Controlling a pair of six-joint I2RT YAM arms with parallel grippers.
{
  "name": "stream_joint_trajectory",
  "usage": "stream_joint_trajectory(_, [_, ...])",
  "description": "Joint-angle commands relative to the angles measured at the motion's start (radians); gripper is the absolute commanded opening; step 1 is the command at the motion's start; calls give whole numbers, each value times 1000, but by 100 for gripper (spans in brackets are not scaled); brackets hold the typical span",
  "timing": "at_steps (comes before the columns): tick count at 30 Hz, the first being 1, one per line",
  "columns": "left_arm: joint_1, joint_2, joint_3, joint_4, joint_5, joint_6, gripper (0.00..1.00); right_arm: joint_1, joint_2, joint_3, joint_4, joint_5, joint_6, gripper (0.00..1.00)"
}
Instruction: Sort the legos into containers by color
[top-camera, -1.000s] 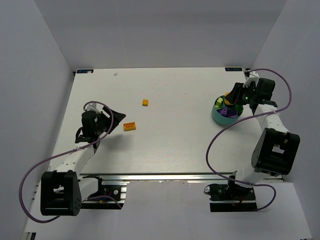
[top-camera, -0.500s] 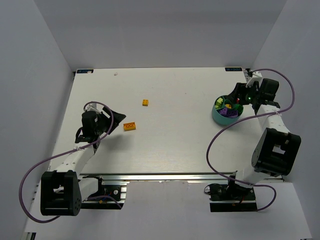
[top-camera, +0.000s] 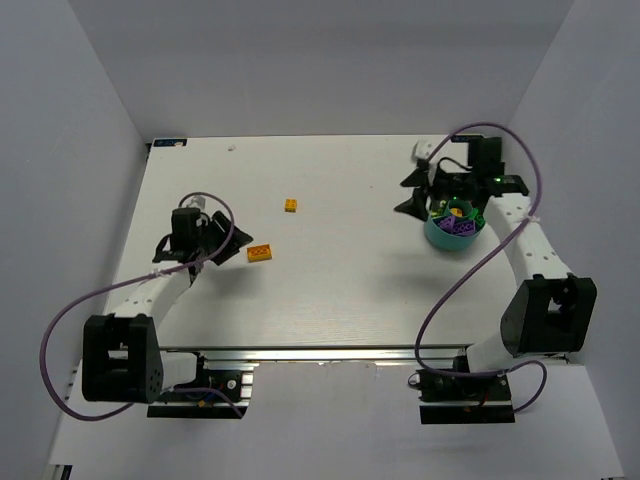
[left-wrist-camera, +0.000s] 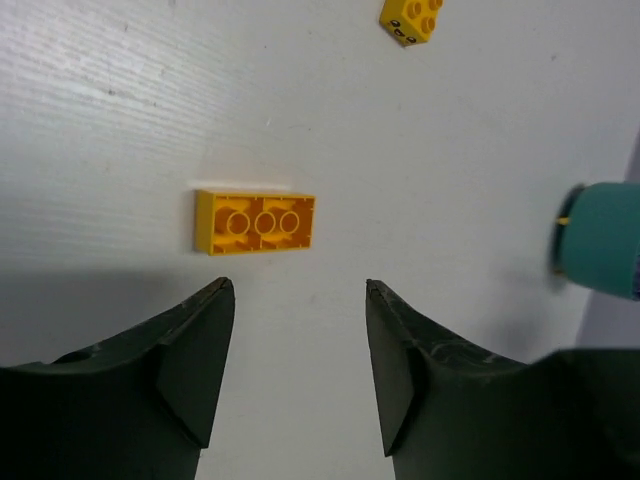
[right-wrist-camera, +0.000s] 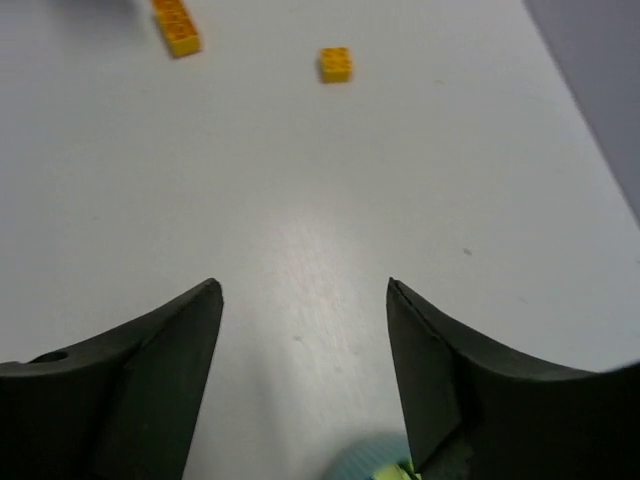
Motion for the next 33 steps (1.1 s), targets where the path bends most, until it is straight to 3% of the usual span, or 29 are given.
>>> stream_joint_trajectory(1, [-58, 47, 148, -182, -79, 226, 65, 97, 11, -40, -124, -19, -188, 74])
stream_joint_trajectory(2, [-94, 80, 173, -222, -95, 325, 67, 108, 14, -43, -98, -18, -174, 81])
stream_joint_trajectory(4, [-145, 111, 214, -242, -139, 442, 70, 124, 31, -31, -87, -26, -160, 83])
stream_joint_trajectory(8, [-341, 180, 308, -289, -226, 873, 72, 122, 64, 5, -70, -35, -126, 89])
stream_joint_trajectory(11, [-391, 252, 357, -332, -265, 1086, 73, 122, 63, 2, -52, -35, -106, 89])
stream_joint_trajectory(14, [-397, 324, 405, -366, -299, 1208, 73, 124, 46, -23, -21, -32, -88, 90])
stream_joint_trajectory(21, [-397, 386, 434, -351, -388, 1327, 73, 116, 18, -69, 27, -12, -54, 89])
stream_joint_trajectory(33, [-392, 498, 441, -336, -316, 1388, 66, 121, 71, -28, 33, -26, 45, 89])
